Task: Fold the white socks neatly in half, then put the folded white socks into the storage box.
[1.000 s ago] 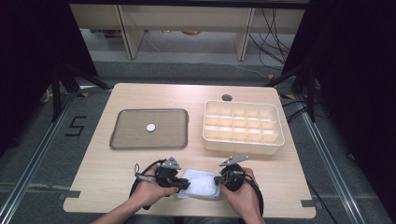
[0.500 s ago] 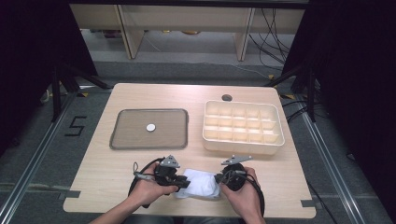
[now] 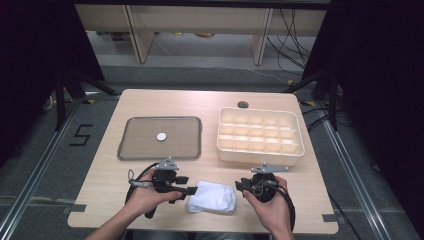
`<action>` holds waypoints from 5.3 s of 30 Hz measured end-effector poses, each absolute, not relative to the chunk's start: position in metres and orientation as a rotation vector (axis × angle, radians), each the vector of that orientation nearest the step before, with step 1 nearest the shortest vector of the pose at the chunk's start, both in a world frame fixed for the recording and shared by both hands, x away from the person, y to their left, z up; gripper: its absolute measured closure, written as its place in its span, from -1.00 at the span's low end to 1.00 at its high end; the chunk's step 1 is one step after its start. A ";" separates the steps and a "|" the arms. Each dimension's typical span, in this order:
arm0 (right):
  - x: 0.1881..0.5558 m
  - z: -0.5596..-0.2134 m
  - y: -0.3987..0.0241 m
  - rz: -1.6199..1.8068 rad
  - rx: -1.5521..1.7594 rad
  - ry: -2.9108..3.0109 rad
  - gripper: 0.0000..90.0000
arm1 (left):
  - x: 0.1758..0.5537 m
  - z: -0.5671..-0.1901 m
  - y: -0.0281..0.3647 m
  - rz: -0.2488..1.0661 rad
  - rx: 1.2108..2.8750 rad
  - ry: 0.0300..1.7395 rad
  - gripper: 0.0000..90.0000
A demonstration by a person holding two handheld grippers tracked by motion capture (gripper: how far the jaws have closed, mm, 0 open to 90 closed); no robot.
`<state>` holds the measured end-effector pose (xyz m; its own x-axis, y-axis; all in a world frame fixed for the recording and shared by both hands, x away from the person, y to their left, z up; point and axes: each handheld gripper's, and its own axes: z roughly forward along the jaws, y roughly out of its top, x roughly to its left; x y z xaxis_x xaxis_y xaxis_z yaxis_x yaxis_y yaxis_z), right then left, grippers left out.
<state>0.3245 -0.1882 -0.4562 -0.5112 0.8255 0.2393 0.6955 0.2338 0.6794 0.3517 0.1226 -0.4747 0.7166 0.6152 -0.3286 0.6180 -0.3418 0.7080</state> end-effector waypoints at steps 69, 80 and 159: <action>0.337 -0.487 -0.162 0.913 1.767 2.530 0.47 | 0.351 -0.513 0.105 -0.177 2.000 1.121 0.50; 0.335 -0.486 -0.160 0.905 1.725 2.546 0.52 | 0.349 -0.501 0.106 -0.203 1.958 1.090 0.79; 0.341 -0.494 -0.120 1.059 1.676 2.602 0.96 | 0.353 -0.473 0.097 -0.251 1.904 1.026 0.81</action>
